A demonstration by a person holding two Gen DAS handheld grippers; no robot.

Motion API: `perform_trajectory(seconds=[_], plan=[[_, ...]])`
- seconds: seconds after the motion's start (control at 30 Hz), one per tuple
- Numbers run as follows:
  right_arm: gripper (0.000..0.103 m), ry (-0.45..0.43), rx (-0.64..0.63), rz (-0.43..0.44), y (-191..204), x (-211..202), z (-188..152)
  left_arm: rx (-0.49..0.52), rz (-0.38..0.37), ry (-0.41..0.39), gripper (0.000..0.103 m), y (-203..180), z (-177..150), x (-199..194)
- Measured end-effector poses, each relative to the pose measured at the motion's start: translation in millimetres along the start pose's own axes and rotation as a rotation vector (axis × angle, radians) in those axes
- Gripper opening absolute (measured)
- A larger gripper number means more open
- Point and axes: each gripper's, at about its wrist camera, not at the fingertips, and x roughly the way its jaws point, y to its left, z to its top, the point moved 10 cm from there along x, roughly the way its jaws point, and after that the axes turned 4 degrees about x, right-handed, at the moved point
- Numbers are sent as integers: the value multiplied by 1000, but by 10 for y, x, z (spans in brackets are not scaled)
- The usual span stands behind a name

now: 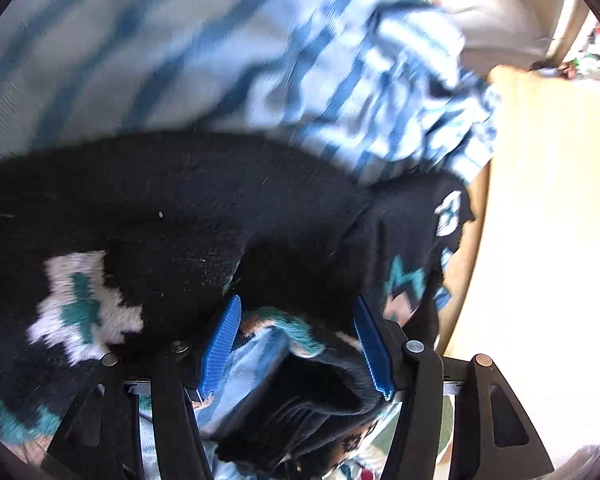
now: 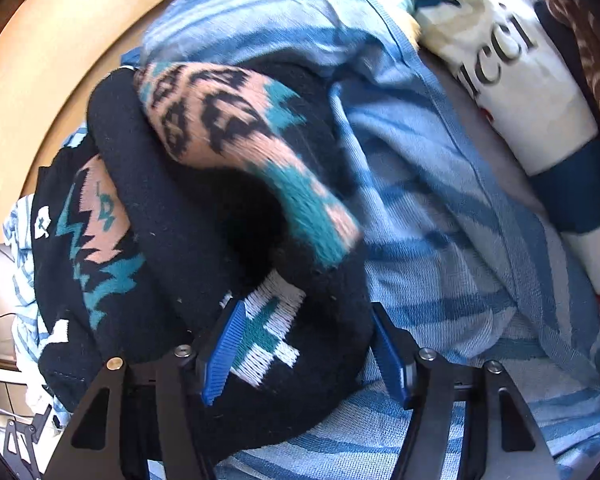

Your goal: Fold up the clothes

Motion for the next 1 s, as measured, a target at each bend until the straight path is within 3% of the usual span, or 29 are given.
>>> perform_trajectory(seconds=[0.1,0.23,0.3,0.37,0.43,0.53,0.63,0.67,0.7,0.77,0.8,0.83,0.87,1.0], plan=[[66,2,37,15,-81,-19,-11,-99,-46,103,60,11,-187,169],[66,0,31,9,-146,-80,-17,-145,-99,132,60,-75,-342,100],[66,-1,24,4,-174,-112,-22,-214,-140,146,60,-67,-336,102],[66,-3,18,-1,-203,-144,-27,-304,-179,208,60,-58,-426,161],[66,-4,11,-6,-231,-176,-32,-327,-172,205,61,-81,-451,206],[66,-5,-1,-12,-266,-211,-30,-252,-109,112,64,-125,-289,384],[66,-6,-23,-27,-293,-208,-3,-238,-41,144,64,-110,-275,642],[66,-8,-34,-37,-307,-200,10,-234,-31,151,56,-93,-270,650],[63,-11,-38,-44,-327,-196,23,-230,-20,158,32,-76,-265,658],[43,-26,-10,-21,-378,-239,56,-220,-1,171,18,-44,-253,670],[35,-44,-11,-14,-403,-286,77,-179,-5,148,16,-83,-206,585],[18,-62,-12,-6,-428,-334,98,-116,-4,120,16,-142,-150,472],[10,-76,-41,-13,-442,-402,103,-54,-2,92,15,-203,-93,357],[9,-141,-110,-8,-507,-828,124,197,54,-37,14,-469,205,-341]])
